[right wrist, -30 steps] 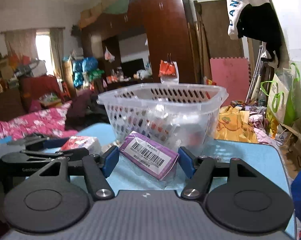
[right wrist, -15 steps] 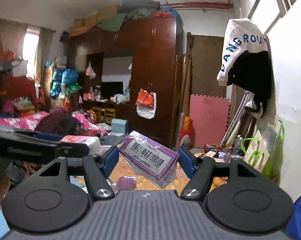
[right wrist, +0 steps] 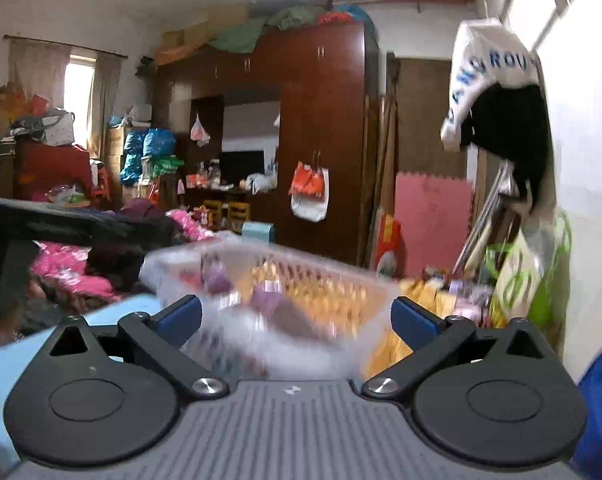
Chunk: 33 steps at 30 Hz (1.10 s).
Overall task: Organize objects
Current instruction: 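Lift both held items over the white basket and release them inside, then grasp the KENT pack with the left tool while the right grasps the bagged black item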
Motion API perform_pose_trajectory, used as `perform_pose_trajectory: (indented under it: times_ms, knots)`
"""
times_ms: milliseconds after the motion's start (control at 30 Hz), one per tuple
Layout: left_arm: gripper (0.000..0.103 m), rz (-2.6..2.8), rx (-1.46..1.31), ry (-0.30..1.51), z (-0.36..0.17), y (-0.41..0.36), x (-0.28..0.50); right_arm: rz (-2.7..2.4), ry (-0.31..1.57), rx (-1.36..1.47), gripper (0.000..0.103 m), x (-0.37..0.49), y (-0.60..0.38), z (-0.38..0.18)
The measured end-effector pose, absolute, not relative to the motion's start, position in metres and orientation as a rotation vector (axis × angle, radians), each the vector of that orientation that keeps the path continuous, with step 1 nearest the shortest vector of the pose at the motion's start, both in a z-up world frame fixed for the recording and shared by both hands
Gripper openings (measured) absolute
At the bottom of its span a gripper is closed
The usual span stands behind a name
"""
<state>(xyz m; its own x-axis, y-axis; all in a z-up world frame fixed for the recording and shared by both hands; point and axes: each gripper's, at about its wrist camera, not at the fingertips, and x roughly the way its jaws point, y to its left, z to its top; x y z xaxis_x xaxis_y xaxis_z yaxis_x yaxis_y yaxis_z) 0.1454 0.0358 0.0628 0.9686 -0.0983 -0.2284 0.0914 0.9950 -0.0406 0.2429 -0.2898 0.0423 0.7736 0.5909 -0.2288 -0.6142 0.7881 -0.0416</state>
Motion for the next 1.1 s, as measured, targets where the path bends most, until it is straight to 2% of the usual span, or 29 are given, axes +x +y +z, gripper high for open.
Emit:
perform_pose_trajectory:
  times_ms: [200, 300, 500, 567, 633, 733, 833, 933, 1000, 1100]
  knots:
    - [0.093, -0.098, 0.013, 0.442, 0.013, 0.046, 0.153, 0.577, 0.471, -0.115, 0.103, 0.292, -0.288, -0.013]
    - [0.088, -0.063, 0.014, 0.538, -0.008, 0.055, 0.182, 0.602, 0.591, -0.043, 0.103, 0.321, -0.280, -0.027]
    - [0.082, -0.037, 0.048, 0.622, -0.031, 0.054, 0.203, 0.600, 0.628, -0.083, 0.103, 0.333, -0.255, -0.040]
    - [0.075, -0.022, 0.051, 0.646, -0.036, 0.052, 0.205, 0.608, 0.623, -0.082, 0.103, 0.330, -0.255, -0.042]
    - [0.058, -0.003, 0.051, 0.667, -0.040, 0.051, 0.207, 0.608, 0.618, -0.080, 0.103, 0.325, -0.258, -0.043]
    - [0.048, 0.004, 0.072, 0.697, -0.045, 0.047, 0.210, 0.609, 0.621, -0.075, 0.103, 0.321, -0.268, -0.051]
    - [0.046, 0.006, 0.071, 0.691, -0.043, 0.045, 0.208, 0.611, 0.626, -0.067, 0.103, 0.323, -0.268, -0.056]
    - [0.042, 0.004, 0.077, 0.682, -0.043, 0.042, 0.206, 0.609, 0.639, -0.077, 0.096, 0.325, -0.267, -0.061]
    - [0.041, 0.008, 0.097, 0.670, -0.044, 0.038, 0.201, 0.602, 0.637, -0.086, 0.081, 0.323, -0.268, -0.063]
    - [0.041, 0.006, 0.107, 0.641, -0.043, 0.036, 0.192, 0.610, 0.598, -0.076, 0.079, 0.314, -0.274, -0.060]
